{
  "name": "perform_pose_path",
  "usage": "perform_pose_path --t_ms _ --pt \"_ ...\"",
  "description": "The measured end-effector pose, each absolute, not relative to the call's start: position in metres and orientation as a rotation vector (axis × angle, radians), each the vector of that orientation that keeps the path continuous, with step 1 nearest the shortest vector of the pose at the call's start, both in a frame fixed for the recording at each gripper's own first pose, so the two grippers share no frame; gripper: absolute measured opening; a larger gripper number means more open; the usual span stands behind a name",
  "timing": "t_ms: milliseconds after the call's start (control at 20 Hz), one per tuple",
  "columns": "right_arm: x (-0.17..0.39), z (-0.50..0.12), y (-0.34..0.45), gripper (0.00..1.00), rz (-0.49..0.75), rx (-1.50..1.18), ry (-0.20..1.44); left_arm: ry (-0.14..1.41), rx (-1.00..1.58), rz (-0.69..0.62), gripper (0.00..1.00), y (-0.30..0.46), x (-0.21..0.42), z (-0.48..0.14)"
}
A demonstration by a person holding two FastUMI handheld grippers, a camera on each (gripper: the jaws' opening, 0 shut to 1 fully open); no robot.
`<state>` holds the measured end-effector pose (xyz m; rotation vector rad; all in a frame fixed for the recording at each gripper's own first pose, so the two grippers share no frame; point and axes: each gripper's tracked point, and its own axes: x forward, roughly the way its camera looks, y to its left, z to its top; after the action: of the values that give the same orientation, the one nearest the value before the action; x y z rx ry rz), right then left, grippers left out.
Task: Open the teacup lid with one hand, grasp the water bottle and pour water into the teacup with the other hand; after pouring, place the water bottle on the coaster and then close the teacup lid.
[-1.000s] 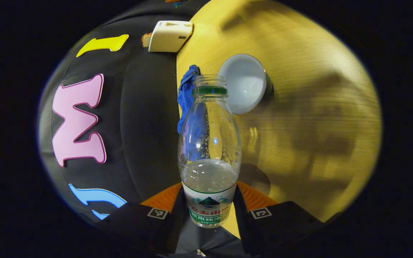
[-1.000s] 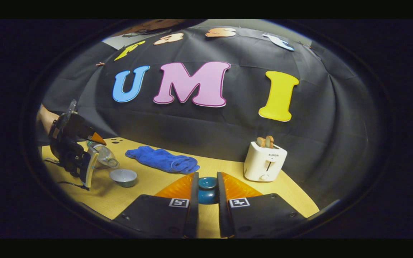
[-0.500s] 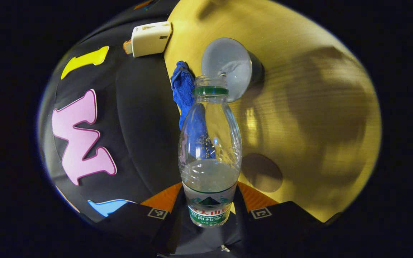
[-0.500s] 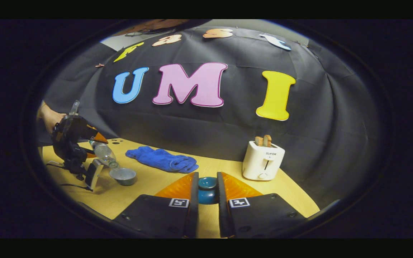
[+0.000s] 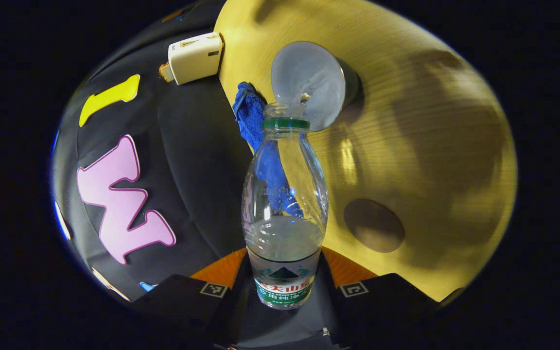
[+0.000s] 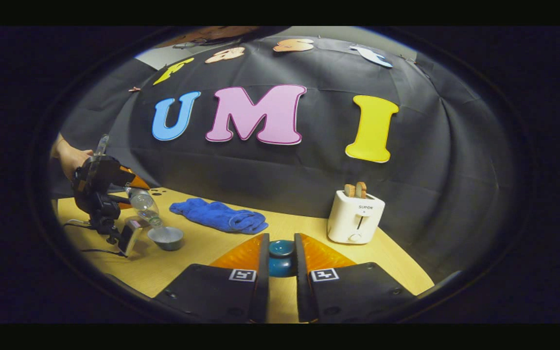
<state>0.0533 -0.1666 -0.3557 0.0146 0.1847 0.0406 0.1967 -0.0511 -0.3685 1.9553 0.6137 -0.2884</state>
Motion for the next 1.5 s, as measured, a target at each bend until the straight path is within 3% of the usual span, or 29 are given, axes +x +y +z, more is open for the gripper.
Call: perform_pose_path --t_ms 50,150,250,350,500,550,850,950,1000,1050,1100,1300,1500 --pt "0.053 -0.356 -0.167 0.26 0.039 0.014 0.186 0.606 1.968 -0.282 0.68 -0.051 0.198 -0.367" --pt "0.053 -0.356 -0.165 0.31 0.039 0.014 0.183 0.577 1.996 -0.264 0.69 -0.052 0.202 -0.361" --pt "0.052 -0.355 -0.165 0.26 0.039 0.016 0.181 0.540 2.019 -0.251 0.68 -0.055 0.205 -0.356" --pt "0.051 -0.354 -0.164 0.31 0.036 0.019 0.175 0.515 2.045 -0.259 0.68 -0.059 0.207 -0.351" --pt "0.051 -0.351 -0.164 0.26 0.029 0.018 0.165 0.467 2.099 -0.269 0.68 -0.063 0.213 -0.342" --pt "0.050 -0.350 -0.165 0.31 0.027 0.018 0.162 0.447 2.115 -0.275 0.69 -0.065 0.214 -0.339" --pt "0.047 -0.344 -0.169 0.21 0.011 0.015 0.148 0.360 2.185 -0.292 0.68 -0.076 0.222 -0.326" --pt "0.046 -0.343 -0.169 0.21 0.008 0.015 0.148 0.345 2.186 -0.299 0.68 -0.079 0.222 -0.326" --pt "0.046 -0.344 -0.169 0.26 0.009 0.016 0.151 0.349 2.169 -0.306 0.68 -0.079 0.222 -0.327" --pt "0.045 -0.344 -0.168 0.31 0.008 0.015 0.152 0.361 2.139 -0.311 0.69 -0.077 0.220 -0.331" --pt "0.045 -0.344 -0.168 0.26 0.008 0.014 0.153 0.374 2.099 -0.318 0.68 -0.076 0.218 -0.336" --pt "0.046 -0.345 -0.165 0.26 0.010 0.014 0.160 0.408 1.882 -0.354 0.68 -0.078 0.209 -0.360" --pt "0.049 -0.343 -0.158 0.26 0.018 0.005 0.168 0.516 1.440 -0.416 0.68 -0.079 0.190 -0.393"
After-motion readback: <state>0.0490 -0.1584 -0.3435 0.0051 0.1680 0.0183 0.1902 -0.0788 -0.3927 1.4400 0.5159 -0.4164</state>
